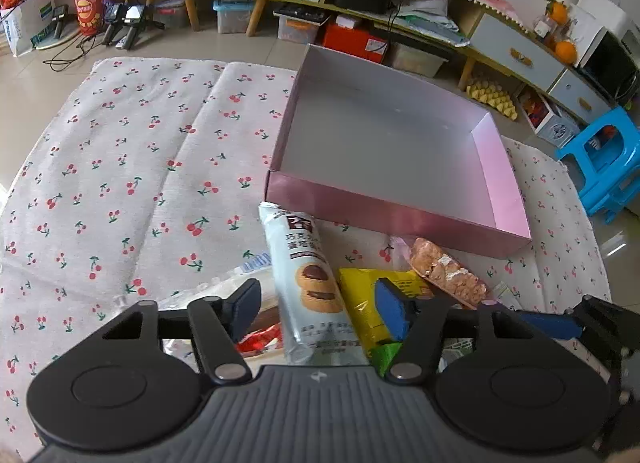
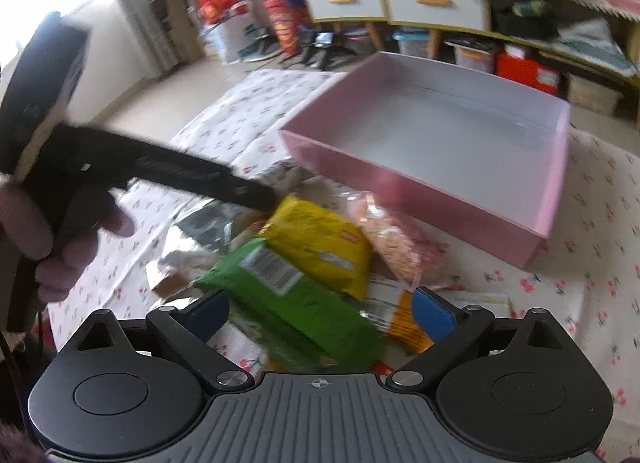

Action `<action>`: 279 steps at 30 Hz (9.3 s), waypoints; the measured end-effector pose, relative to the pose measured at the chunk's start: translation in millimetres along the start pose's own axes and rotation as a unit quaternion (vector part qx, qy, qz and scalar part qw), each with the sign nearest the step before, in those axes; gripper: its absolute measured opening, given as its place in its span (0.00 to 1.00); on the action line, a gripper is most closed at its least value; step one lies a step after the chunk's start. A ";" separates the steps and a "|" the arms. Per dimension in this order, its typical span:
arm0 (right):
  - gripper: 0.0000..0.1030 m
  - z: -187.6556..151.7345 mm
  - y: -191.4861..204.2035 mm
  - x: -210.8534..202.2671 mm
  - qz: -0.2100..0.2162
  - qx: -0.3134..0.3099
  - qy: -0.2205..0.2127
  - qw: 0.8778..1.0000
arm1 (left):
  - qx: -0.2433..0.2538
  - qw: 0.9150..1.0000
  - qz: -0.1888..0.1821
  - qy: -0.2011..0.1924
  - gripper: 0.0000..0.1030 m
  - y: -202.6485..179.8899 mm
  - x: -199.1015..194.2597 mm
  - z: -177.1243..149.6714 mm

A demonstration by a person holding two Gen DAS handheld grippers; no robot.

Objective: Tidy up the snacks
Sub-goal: 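Grasp the white cookie bar with the left tool while the right tool grasps the green wafer pack, then lift and carry both packets over the pink box with both tools, then lower packets into the pink box and open both tools, then grasp the clear rice-cake packet with the left tool while the right tool grasps the gold bar, then carry both packets over the pink box with both tools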

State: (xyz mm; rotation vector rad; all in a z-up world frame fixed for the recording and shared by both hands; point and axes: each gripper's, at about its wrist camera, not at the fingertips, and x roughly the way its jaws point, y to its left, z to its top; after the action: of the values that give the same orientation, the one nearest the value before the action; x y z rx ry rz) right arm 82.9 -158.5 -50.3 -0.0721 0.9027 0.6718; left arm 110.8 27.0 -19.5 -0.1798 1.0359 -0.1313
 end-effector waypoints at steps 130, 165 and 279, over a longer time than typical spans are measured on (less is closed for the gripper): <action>0.88 57.3 -76.6 -54.7 -0.198 0.309 -0.140 0.920 | 0.061 0.992 -0.013 -0.113 0.97 -13.4 0.3 36.3; 0.91 -2.2 -15.2 -35.6 -0.231 0.166 0.004 0.959 | 0.159 0.985 0.034 -0.057 0.99 22.7 -17.6 -32.0; 0.29 -13.8 -7.2 -14.8 -0.026 0.243 0.028 0.969 | 0.111 0.984 -0.128 0.057 0.25 28.1 -28.6 -53.7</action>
State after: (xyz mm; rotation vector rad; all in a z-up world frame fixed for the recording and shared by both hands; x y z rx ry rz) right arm 70.9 -176.3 -49.6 0.3231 1.0954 0.3856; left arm 50.7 55.4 -28.0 -0.1025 1.0999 -0.4943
